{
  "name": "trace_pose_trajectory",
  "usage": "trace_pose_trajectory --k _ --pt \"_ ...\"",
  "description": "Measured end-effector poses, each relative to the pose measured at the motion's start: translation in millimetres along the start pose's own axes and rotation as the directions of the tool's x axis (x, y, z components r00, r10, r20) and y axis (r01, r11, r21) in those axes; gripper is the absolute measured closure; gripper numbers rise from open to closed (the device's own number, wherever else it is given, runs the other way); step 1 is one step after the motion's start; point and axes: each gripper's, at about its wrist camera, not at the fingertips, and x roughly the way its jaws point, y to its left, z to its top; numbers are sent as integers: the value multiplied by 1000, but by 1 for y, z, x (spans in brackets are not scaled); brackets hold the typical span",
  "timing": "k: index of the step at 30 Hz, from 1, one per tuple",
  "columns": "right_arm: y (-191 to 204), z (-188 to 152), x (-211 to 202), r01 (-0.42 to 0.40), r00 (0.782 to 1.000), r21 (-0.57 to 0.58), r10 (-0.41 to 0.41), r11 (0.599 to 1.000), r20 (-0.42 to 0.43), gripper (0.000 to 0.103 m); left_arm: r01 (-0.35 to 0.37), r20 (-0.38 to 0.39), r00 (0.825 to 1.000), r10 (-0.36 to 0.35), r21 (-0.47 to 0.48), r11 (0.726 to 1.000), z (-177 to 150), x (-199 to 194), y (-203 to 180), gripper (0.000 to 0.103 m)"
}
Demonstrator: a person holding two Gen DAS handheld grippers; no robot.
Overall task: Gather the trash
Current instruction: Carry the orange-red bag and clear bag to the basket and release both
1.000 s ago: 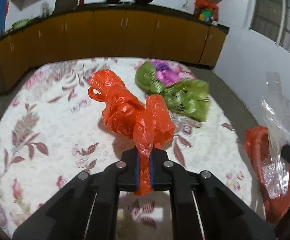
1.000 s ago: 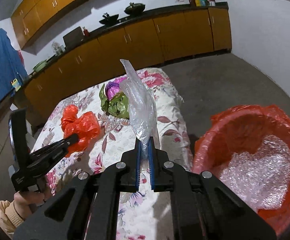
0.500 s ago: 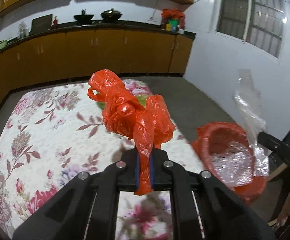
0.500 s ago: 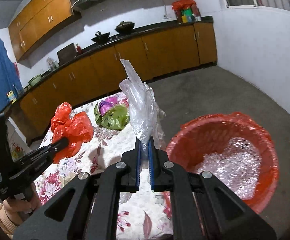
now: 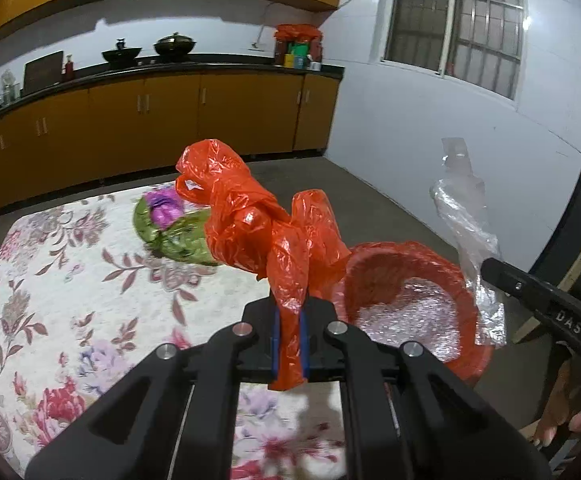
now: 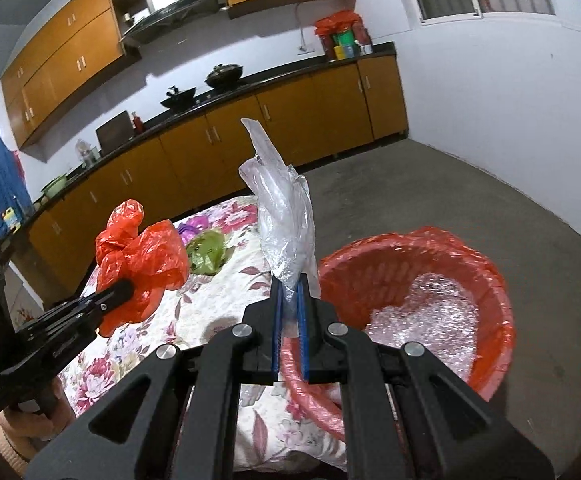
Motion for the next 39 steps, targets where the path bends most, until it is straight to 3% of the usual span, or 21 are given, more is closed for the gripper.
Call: trace_pose_trajectory --k 21,39 --pt "-44 -2 -16 64 998 81 -66 995 22 95 153 -40 988 -151 73 985 -3 22 -64 94" --pt "-63 -3 -11 98 995 134 -100 986 12 95 233 -99 969 -225 89 968 -12 52 -93 94"
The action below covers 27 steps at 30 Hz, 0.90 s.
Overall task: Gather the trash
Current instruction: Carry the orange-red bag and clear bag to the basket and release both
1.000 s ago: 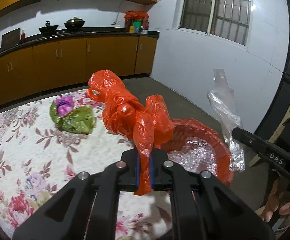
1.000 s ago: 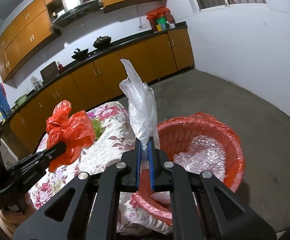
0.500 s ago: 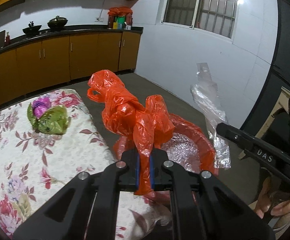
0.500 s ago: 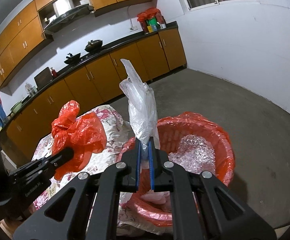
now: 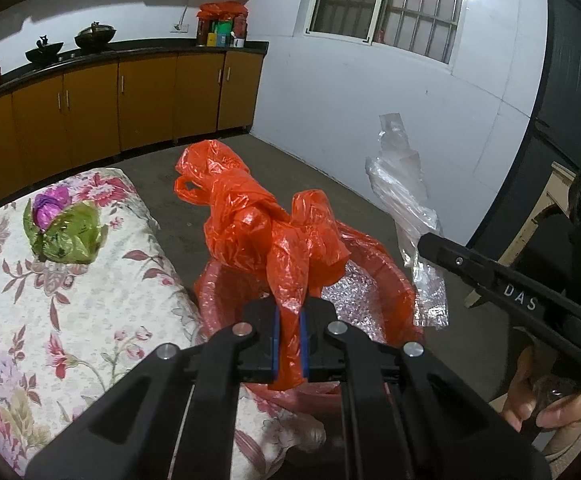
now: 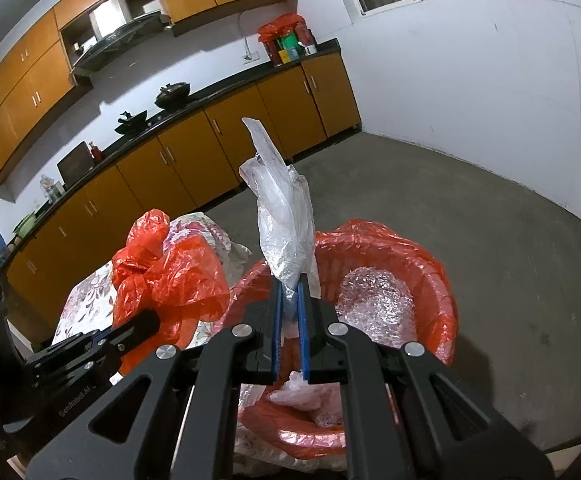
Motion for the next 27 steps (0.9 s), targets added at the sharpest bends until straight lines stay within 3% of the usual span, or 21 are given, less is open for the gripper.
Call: trace_pose_trajectory --k 11,14,18,20,27 --pt "-4 2 4 10 1000 16 -10 1000 3 95 29 -24 999 -29 4 1000 -2 18 -6 94" --pt "-3 2 6 15 1000 20 -15 1000 -1 94 32 -32 999 -32 2 999 -3 24 -8 89" --pt "-7 0 10 20 1000 47 -19 999 -12 77 29 -58 998 -30 -15 999 -8 36 -4 74" --pt "-10 -1 10 23 1000 59 -22 998 -14 69 25 -71 997 -27 -24 999 -11 39 -1 73" --pt "-3 0 11 15 1000 39 -14 999 -23 69 -59 -69 996 55 -58 997 -21 30 25 71"
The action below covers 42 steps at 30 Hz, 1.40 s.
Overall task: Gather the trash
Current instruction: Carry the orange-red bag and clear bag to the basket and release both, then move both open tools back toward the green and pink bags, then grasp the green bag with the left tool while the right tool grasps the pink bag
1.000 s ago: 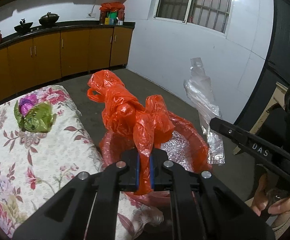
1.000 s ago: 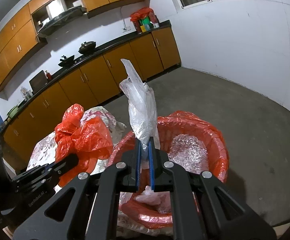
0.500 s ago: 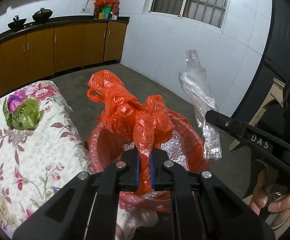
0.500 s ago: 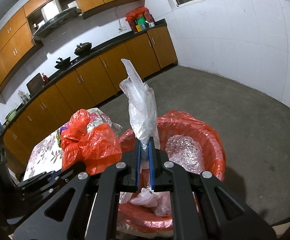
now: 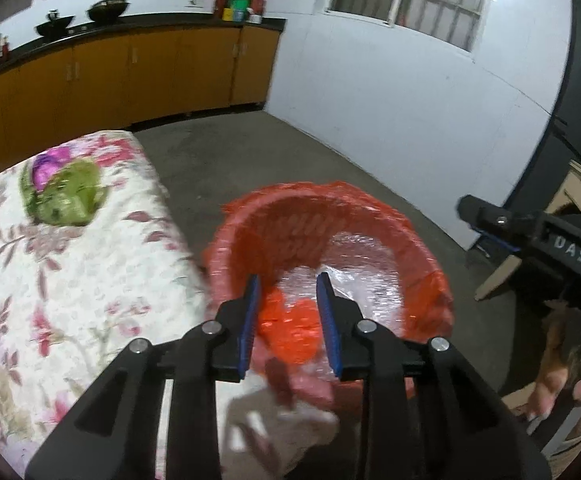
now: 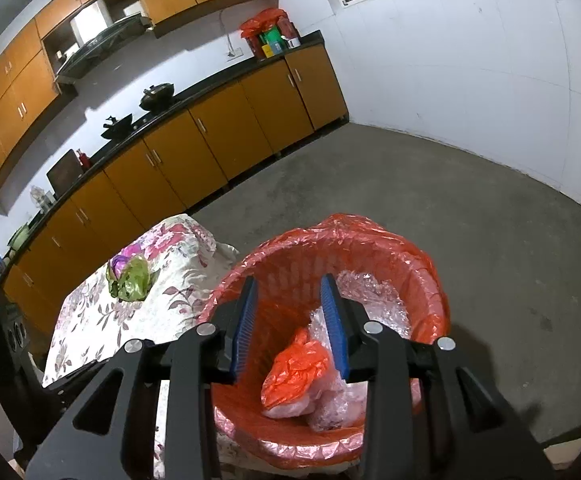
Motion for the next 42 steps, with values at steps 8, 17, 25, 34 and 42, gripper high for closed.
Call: trace_pose_trajectory --k 8,17,25,34,42 --pt "41 0 11 -86 996 -94 83 992 -35 69 -136 37 990 139 -65 989 -9 -25 50 66" --pt "84 -6 25 -145 988 -169 134 975 -77 69 -229 52 969 240 -161 960 -13 -43 99 58" --pt "117 -5 43 -189 981 -199 174 961 -89 69 -308 87 935 343 -278 910 8 -46 155 57" --pt "157 -6 86 -263 962 -239 238 934 -132 69 -414 42 889 455 -345 842 56 0 232 58" --pt "184 -8 123 -311 946 -262 273 914 -173 69 -417 -63 904 423 -349 839 70 55 269 59"
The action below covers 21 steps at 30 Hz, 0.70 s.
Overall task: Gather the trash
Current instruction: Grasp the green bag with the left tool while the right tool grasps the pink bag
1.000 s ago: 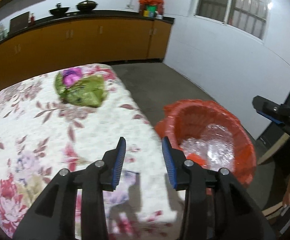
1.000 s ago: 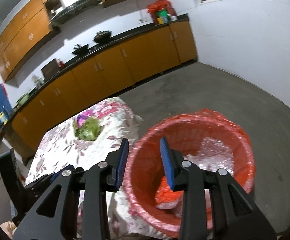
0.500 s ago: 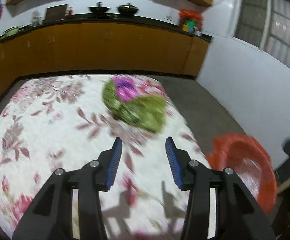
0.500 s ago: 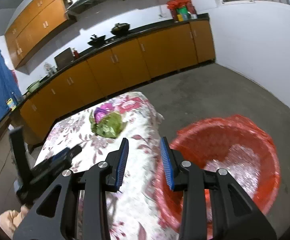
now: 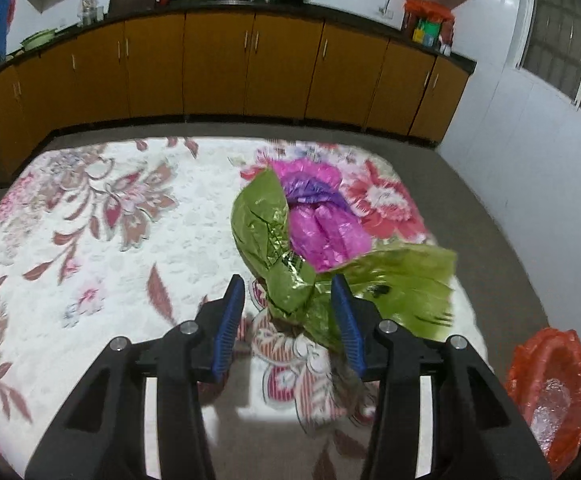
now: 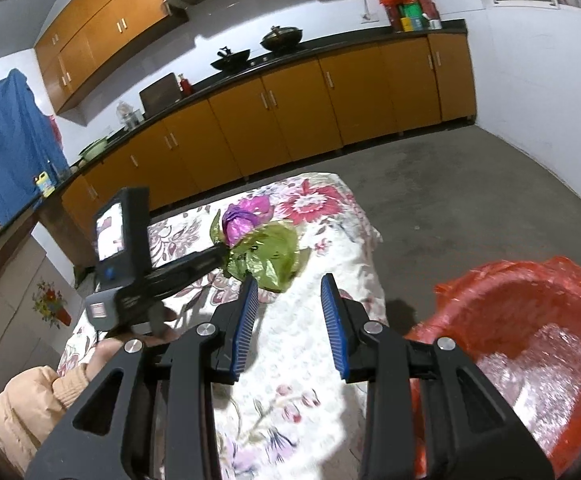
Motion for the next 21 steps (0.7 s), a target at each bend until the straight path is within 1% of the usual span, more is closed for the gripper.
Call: trace_pose_trajectory --k 1,2,3,5,9,13,17,21 --pt "1 0 3 -3 1000 -3 3 1000 -3 69 0 -13 1000 0 0 1000 0 5 1 61" --pt "2 0 7 -7 1000 -6 7 1000 -8 69 5 -36 999 -5 0 1000 0 12 2 70" --pt "3 1 9 -9 1000 -8 9 1000 -10 69 15 -54 998 -16 -3 1000 0 17 3 82" --pt "5 1 15 -11 1000 -14 11 1000 -18 69 29 -65 997 -30 -14 999 -2 23 6 85" --pt "11 1 25 -22 999 -18 21 1000 -33 69 56 -44 997 -56 -10 998 -5 18 16 87" --pt "23 9 43 -45 998 -37 43 998 -51 69 52 -9 999 -52 -22 998 -11 -2 38 88" --pt "33 14 70 -75 992 -46 70 996 -103 69 0 41 999 3 -59 998 -17 -27 73 88" --pt "45 16 101 -62 989 -74 52 995 -139 68 -78 94 992 87 -94 993 -23 -52 110 87"
